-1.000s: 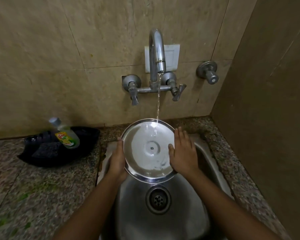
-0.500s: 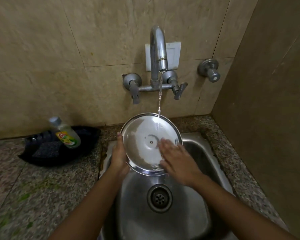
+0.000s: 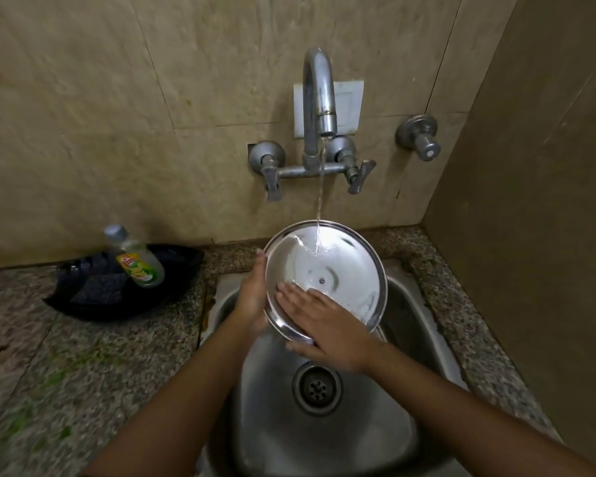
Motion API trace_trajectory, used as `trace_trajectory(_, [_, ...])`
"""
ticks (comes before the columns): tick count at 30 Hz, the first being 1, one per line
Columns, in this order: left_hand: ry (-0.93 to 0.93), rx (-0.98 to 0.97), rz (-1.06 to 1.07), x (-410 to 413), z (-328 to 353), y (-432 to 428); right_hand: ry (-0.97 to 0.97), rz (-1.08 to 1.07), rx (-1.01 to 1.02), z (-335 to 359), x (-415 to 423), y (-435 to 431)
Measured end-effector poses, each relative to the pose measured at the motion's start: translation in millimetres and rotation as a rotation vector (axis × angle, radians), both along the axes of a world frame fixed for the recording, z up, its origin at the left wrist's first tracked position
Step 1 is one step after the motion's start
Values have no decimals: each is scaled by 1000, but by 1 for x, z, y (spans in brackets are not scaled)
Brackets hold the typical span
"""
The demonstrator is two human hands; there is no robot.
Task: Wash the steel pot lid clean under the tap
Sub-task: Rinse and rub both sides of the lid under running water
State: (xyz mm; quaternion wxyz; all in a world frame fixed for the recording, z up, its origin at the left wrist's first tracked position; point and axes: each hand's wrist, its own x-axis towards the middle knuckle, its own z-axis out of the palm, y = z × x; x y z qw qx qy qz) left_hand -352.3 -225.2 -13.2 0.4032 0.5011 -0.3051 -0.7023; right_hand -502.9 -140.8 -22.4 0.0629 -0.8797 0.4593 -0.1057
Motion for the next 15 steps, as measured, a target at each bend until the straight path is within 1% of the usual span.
trace_trajectory(2, [-5, 49, 25, 5, 4, 3, 60, 13, -89, -10, -23, 14])
trace_trajectory(3, [16, 65, 33, 5, 5, 5, 58, 3, -139, -13, -33, 18])
trace_trajectory(4, [20, 88, 36, 6, 5, 7, 27, 14, -188, -14, -42, 21])
trace_trajectory(6, [-2, 140, -11, 5, 10, 12, -95, 74, -215, -6, -55, 23])
trace_trajectory(8, [-58, 196, -64, 10, 13, 15, -317, 44, -164, 10, -58, 24])
trace_trajectory(9, [-82, 220, -96, 13, 14, 15, -427, -31, -123, 19, -57, 23])
trace_trajectory(11, [-124, 223, -241, 17, 14, 16, -682, -231, -29, 35, -54, 19])
trace_trajectory(12, [-150, 197, -288, 17, 13, 16, -827, -329, 45, 42, -53, 16])
trace_trajectory(15, [-188, 55, -274, 14, 15, 14, -1214, -547, 278, 46, -60, 1])
